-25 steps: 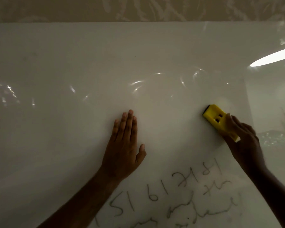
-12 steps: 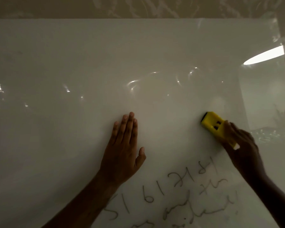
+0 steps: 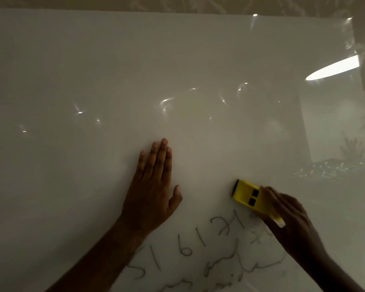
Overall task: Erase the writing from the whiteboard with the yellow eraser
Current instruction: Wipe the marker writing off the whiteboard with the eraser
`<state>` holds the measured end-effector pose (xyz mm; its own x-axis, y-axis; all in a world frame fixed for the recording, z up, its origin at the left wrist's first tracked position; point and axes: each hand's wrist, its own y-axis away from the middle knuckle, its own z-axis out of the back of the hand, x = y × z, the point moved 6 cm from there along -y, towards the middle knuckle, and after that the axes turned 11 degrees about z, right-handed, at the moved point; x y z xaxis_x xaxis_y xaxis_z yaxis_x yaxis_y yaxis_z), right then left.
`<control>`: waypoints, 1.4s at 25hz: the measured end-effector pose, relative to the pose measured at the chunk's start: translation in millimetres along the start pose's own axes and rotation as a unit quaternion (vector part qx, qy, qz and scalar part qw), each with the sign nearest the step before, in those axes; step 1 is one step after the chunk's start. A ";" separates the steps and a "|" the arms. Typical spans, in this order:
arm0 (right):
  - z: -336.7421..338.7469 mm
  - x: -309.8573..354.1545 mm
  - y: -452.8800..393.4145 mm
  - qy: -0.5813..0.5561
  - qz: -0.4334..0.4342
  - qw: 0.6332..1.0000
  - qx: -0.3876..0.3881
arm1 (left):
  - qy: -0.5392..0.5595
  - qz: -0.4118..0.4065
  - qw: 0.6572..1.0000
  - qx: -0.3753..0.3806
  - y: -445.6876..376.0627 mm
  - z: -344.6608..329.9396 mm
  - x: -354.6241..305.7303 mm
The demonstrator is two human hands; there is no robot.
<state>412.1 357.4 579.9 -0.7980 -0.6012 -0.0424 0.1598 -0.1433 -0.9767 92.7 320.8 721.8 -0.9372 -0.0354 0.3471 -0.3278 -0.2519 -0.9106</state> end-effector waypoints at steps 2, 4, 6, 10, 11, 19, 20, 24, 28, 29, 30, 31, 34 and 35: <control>3.4 -16.1 22.7 0.010 -0.029 1.000 -0.003 | -0.002 0.000 1.000 0.003 -0.8 -0.6 -0.7; 13.5 -31.8 15.0 0.005 -0.100 0.994 -0.033 | -0.005 0.001 1.000 0.005 -0.7 -0.8 -1.3; 16.9 -30.7 -10.9 -0.016 -0.154 0.986 -0.067 | -0.006 0.001 1.000 0.006 -0.6 -0.8 -1.7; -4.9 17.5 -31.5 -0.005 -0.080 0.994 -0.068 | 0.007 -0.001 1.000 0.011 0.4 -1.0 -1.6; -12.6 29.4 -21.6 -0.004 -0.055 0.997 -0.053 | 0.012 -0.001 1.000 0.013 -0.1 -0.6 -1.1; 1.9 -7.6 28.4 -0.007 -0.137 0.990 -0.041 | 0.052 -0.005 0.998 0.018 7.3 11.1 21.7; 8.7 -13.4 18.6 -0.026 -0.178 0.982 -0.051 | 0.041 0.007 0.999 0.016 10.9 13.8 31.4; 2.2 16.4 -12.5 -0.042 -0.179 0.979 -0.090 | 0.005 0.027 1.000 0.012 21.5 20.1 63.4; -34.8 63.7 25.1 -0.041 -0.060 0.997 -0.005 | 0.014 0.018 1.000 0.010 26.7 20.6 68.5; -35.6 64.8 34.4 -0.033 -0.031 0.999 0.009 | 0.014 0.023 1.000 0.011 29.7 21.8 75.5; -32.7 61.3 38.7 -0.023 -0.012 0.999 0.019 | 0.012 0.030 0.999 0.008 33.1 24.5 85.0; -29.0 57.0 38.7 -0.010 -0.001 1.000 0.028 | 0.008 0.037 0.999 0.003 36.9 27.9 95.8; -25.9 55.3 28.4 0.019 0.005 0.999 0.040 | -0.005 0.046 0.999 -0.005 48.2 35.1 123.9; -25.1 58.8 21.5 0.025 0.007 0.999 0.033 | -0.008 0.044 0.999 -0.005 50.7 34.8 127.0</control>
<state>354.0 338.8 551.2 -0.8231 -0.5638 -0.0681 0.2081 -0.1879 -0.9599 -38.8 269.9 727.6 -0.9606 -0.0722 0.2686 -0.2449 -0.2380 -0.9399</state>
